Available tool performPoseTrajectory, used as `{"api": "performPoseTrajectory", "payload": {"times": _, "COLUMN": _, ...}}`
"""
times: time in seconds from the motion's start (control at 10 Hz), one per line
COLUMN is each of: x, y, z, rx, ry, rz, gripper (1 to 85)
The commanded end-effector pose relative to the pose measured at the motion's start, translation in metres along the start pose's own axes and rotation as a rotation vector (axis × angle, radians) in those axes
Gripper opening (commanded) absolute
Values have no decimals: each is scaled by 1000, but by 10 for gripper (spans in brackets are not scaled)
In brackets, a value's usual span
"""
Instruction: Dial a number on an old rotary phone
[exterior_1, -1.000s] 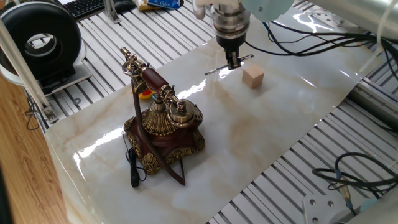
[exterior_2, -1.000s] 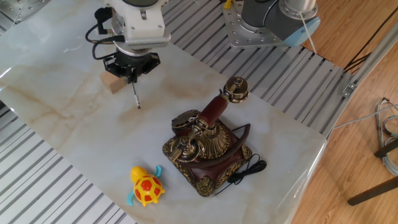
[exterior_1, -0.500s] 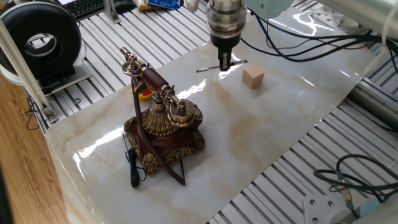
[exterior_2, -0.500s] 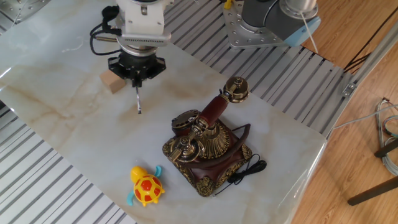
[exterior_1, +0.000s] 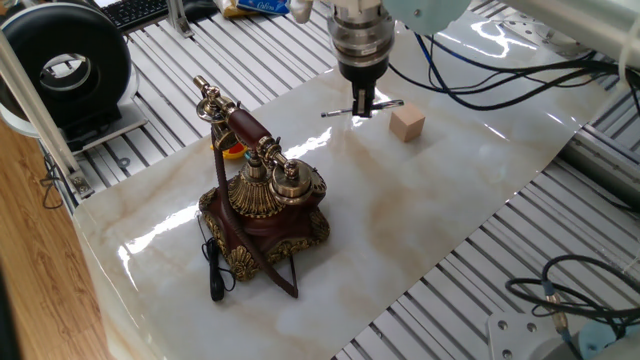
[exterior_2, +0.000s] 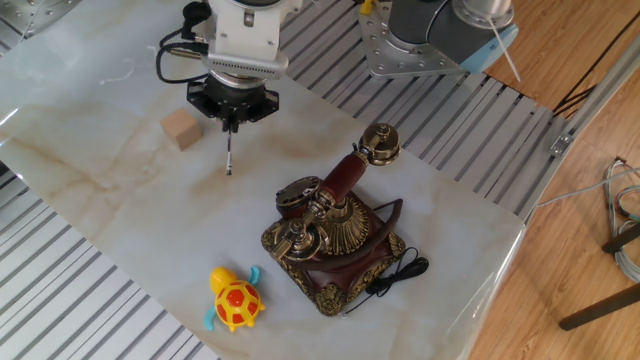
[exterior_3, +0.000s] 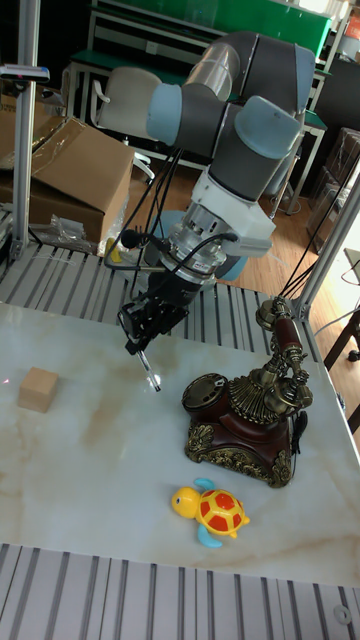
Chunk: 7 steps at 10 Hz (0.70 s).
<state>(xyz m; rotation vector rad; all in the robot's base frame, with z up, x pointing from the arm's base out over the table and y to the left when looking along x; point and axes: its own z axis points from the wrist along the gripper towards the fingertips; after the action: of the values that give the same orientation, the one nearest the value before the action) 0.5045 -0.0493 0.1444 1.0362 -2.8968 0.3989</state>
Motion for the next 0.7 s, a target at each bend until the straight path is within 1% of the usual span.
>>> {"api": "performPoseTrajectory", "payload": {"times": 0.0, "x": -3, "y": 6, "z": -2, "rx": -12, "ry": -10, "rz": 36, "gripper": 13}}
{"api": "performPoseTrajectory", "payload": {"times": 0.1, "x": -5, "y": 10, "z": -3, "rx": -31, "ry": -17, "rz": 55, "gripper": 13}}
{"api": "performPoseTrajectory", "payload": {"times": 0.2, "x": -9, "y": 22, "z": -3, "rx": -76, "ry": -30, "rz": 74, "gripper": 13}}
{"api": "performPoseTrajectory", "payload": {"times": 0.3, "x": -7, "y": 31, "z": -7, "rx": -87, "ry": -20, "rz": 78, "gripper": 13}}
{"api": "performPoseTrajectory", "payload": {"times": 0.4, "x": 2, "y": 39, "z": -13, "rx": -60, "ry": 18, "rz": 87, "gripper": 13}}
{"api": "performPoseTrajectory", "payload": {"times": 0.5, "x": 5, "y": 48, "z": -17, "rx": -53, "ry": 38, "rz": 108, "gripper": 13}}
{"api": "performPoseTrajectory", "payload": {"times": 0.6, "x": 8, "y": 62, "z": -19, "rx": -66, "ry": 55, "rz": 139, "gripper": 13}}
